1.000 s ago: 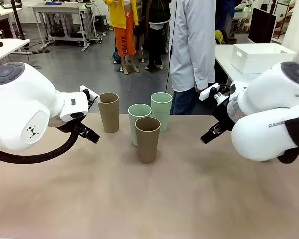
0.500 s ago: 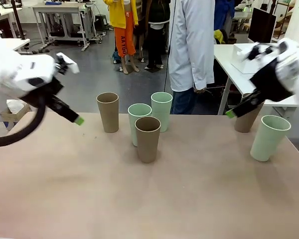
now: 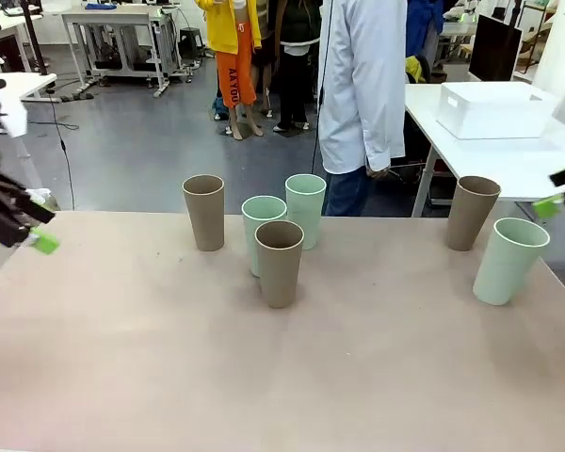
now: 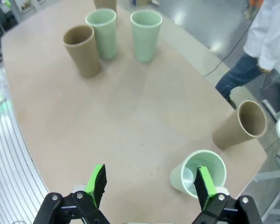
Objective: Stack the cups and store them in the basket.
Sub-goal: Pick up two Reusable plastic cups , one in each hand.
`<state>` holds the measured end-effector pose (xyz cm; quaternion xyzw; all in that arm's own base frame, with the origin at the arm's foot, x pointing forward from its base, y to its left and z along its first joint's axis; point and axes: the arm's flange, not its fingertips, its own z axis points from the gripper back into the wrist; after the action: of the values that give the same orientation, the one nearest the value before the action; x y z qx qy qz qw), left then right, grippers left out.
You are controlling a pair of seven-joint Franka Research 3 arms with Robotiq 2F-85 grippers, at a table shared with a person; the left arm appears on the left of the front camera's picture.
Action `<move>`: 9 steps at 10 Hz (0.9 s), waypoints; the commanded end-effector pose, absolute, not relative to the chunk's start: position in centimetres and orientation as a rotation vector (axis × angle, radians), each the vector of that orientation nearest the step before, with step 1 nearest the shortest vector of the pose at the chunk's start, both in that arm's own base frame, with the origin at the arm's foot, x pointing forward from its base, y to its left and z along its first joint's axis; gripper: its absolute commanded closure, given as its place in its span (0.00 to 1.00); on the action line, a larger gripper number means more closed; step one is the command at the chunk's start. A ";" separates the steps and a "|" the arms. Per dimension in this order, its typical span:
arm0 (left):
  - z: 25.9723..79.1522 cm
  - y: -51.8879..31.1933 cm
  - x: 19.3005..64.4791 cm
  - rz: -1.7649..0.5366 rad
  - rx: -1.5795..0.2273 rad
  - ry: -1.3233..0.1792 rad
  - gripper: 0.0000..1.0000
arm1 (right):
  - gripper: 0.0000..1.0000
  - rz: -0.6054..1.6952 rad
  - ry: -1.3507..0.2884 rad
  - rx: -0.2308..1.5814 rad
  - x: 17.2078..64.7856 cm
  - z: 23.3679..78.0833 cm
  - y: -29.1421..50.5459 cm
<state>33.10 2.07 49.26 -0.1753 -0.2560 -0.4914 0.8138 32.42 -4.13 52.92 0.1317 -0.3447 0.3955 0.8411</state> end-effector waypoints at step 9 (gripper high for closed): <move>48.5 6.7 31.8 -1.187 -0.549 -0.845 0.00 | 0.00 0.915 -0.850 0.421 29.5 49.2 -9.6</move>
<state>31.84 6.79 48.91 -0.2410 -0.3726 -0.5268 0.7250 30.76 -9.95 51.14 0.1853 -0.3826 0.4142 0.8048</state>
